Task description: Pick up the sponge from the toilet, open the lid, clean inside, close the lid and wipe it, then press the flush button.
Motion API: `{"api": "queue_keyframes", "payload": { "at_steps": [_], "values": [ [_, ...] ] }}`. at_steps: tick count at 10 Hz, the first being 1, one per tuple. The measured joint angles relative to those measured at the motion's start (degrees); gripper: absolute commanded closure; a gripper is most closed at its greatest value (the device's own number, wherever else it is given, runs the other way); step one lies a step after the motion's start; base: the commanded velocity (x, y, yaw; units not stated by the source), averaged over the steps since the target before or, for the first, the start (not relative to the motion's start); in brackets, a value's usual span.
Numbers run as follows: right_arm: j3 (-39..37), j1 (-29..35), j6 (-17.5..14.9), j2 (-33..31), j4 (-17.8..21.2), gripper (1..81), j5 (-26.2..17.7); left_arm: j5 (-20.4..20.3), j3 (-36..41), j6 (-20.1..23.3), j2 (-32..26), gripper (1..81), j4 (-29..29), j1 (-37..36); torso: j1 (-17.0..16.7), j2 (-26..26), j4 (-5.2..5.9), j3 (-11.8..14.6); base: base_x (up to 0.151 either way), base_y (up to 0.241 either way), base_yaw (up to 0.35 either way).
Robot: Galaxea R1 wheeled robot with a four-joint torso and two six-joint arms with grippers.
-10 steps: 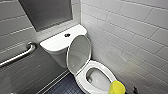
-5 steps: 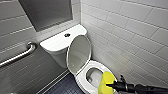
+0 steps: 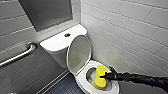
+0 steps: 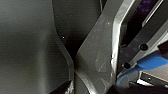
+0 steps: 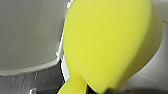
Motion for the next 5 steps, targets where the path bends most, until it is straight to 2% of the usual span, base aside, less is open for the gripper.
{"api": "queue_keyframes", "payload": {
  "at_steps": [2,5],
  "values": [
    [-5.02,2.15,0.02,4.24,-0.46,81.1,-2.62,0.0,-0.16,0.01,0.02,1.0,-0.02,0.0,0.0,0.0,0.0,0.0,0.0,0.0,0.0],
    [-11.12,4.21,0.02,8.42,-2.4,81.1,-3.72,-0.01,-0.83,0.0,0.02,1.0,-0.13,0.0,0.0,0.0,0.0,0.0,0.0,0.0,0.0]
  ]
}}
